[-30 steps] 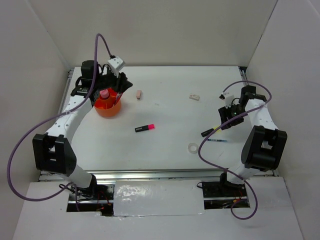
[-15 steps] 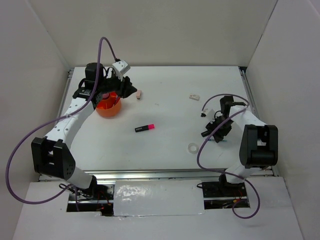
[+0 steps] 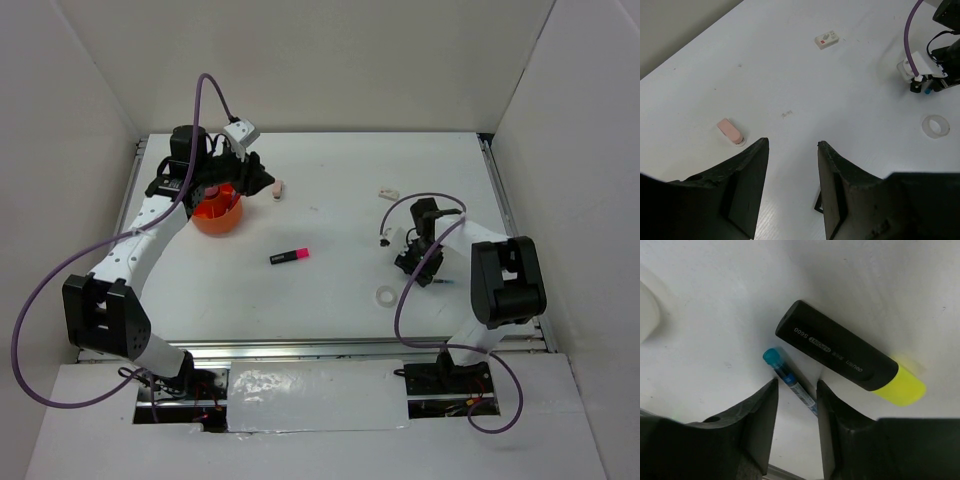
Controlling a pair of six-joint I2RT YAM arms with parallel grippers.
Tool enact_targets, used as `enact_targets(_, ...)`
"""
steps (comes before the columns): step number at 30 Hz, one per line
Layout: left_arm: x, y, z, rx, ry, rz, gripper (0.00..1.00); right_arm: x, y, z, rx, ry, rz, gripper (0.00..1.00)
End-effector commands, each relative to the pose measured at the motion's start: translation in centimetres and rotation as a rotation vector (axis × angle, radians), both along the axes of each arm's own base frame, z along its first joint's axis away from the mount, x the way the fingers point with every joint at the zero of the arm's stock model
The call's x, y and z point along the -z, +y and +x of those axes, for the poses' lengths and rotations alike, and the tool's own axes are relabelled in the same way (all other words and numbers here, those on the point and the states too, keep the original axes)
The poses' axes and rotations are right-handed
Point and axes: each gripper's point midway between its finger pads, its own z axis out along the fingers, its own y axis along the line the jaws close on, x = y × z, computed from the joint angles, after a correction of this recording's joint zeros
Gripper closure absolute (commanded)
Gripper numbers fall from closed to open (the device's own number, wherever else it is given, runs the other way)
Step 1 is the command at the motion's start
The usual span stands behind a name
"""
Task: Sort the stationery into containers
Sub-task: Pick up the pen from the center of the board.
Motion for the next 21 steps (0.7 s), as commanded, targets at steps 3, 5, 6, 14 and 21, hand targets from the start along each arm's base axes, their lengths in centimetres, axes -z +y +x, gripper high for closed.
enact_targets(3, -2.1, -0.4, 0.3, 0.032, -0.059, -0.034, 0.45, 1.1, 0.2, 1.0, -0.041, -0.019, -0.026, 0.69)
enact_targets(5, -2.4, -0.6, 0.2, 0.043, -0.07, -0.041, 0.46, 0.8, 0.2, 1.2, -0.042, -0.02, -0.026, 0.79)
enact_targets(6, -2.5, -0.8, 0.3, 0.047, -0.082, -0.041, 0.46, 0.4, 0.3, 0.8, -0.036, -0.003, -0.018, 0.88)
enact_targets(14, -4.8, -2.4, 1.8, 0.09, -0.188, 0.0, 0.47, -11.0, 5.0, 4.2, 0.105, -0.085, 0.327, 1.0)
enact_targets(21, -1.8, -7.6, -4.0, 0.363, -0.407, 0.354, 0.46, -17.8, 12.1, 3.4, 0.16, 0.139, 0.737, 1.0)
